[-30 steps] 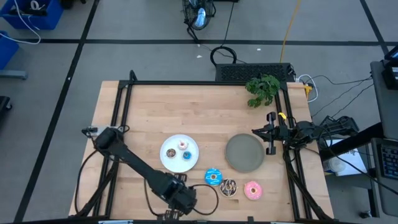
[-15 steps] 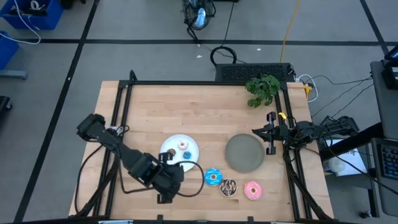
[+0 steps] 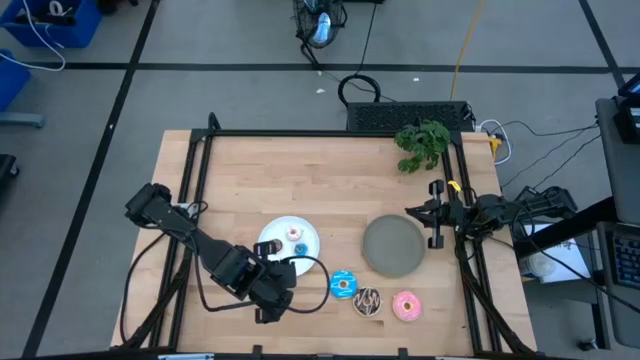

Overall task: Pick & Place donuts
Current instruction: Put the small red donut on the white plate

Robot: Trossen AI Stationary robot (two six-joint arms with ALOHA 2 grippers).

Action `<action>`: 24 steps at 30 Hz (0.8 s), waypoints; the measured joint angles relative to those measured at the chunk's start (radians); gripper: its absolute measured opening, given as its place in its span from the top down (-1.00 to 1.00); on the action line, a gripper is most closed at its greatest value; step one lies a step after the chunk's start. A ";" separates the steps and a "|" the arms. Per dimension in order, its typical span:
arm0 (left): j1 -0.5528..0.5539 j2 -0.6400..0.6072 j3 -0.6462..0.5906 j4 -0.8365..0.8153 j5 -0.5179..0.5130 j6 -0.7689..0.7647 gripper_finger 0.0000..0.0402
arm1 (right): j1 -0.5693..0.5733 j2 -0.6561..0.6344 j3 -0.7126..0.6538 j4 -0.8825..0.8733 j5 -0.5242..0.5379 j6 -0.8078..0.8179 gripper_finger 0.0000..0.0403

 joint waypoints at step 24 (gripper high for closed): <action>0.157 0.000 -0.246 0.045 -0.036 0.052 0.38 | 0.000 0.000 0.000 0.003 0.000 0.006 1.00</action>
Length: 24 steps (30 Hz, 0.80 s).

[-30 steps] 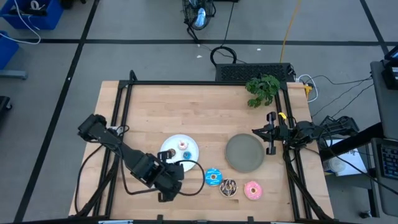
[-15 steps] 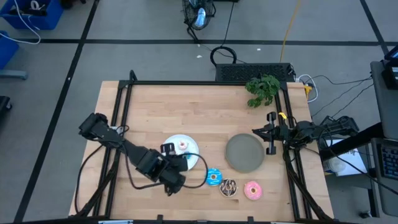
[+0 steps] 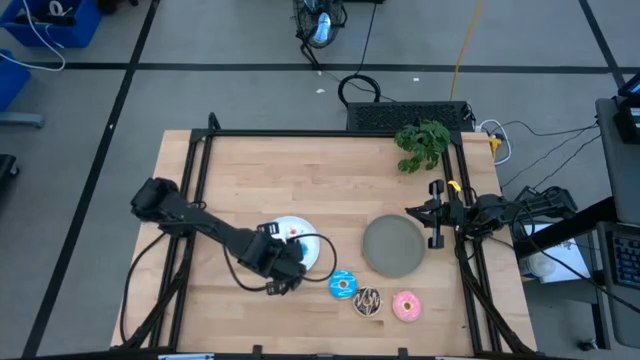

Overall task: Pick & Place donuts
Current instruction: Put the small red donut on the white plate

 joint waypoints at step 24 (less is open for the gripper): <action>0.095 0.002 -0.314 0.388 0.143 0.133 0.38 | 0.000 0.000 0.000 -0.001 0.000 -0.002 1.00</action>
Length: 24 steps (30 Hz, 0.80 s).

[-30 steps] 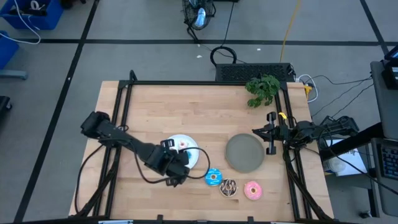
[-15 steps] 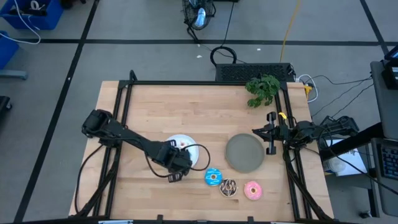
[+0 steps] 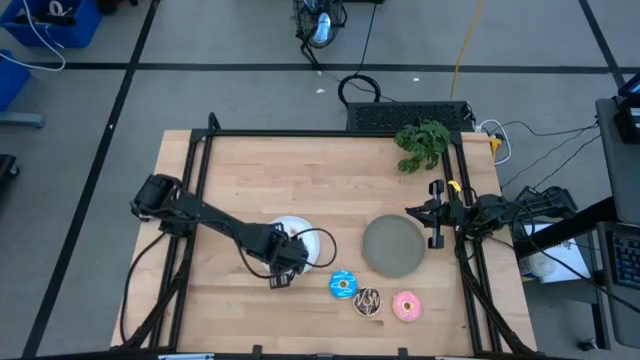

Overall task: Pick & Place donuts
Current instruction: Put the small red donut on the white plate

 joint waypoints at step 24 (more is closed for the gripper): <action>-0.026 0.000 0.001 0.045 -0.028 0.048 -0.52 | 0.000 0.000 0.000 0.000 0.000 0.003 1.00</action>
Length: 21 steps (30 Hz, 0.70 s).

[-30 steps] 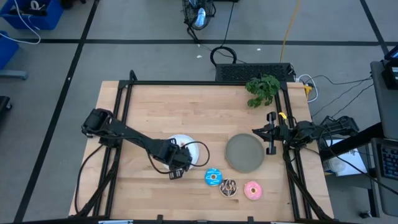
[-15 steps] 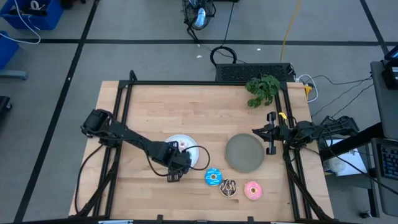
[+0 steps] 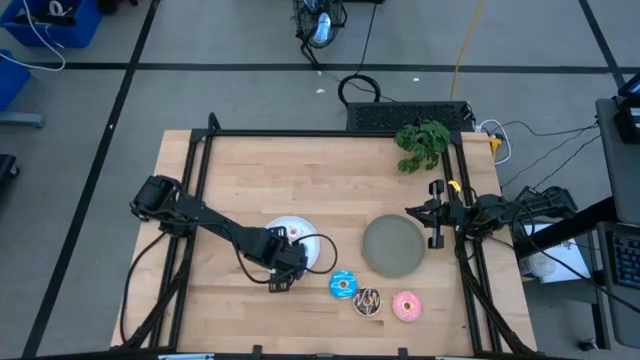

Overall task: Pick & Place donuts
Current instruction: Put the small red donut on the white plate, then put the big pink donut on the green plate

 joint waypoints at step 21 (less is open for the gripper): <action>-0.059 -0.011 0.388 -0.418 -0.014 0.092 0.06 | 0.000 0.000 0.000 0.000 0.000 -0.002 1.00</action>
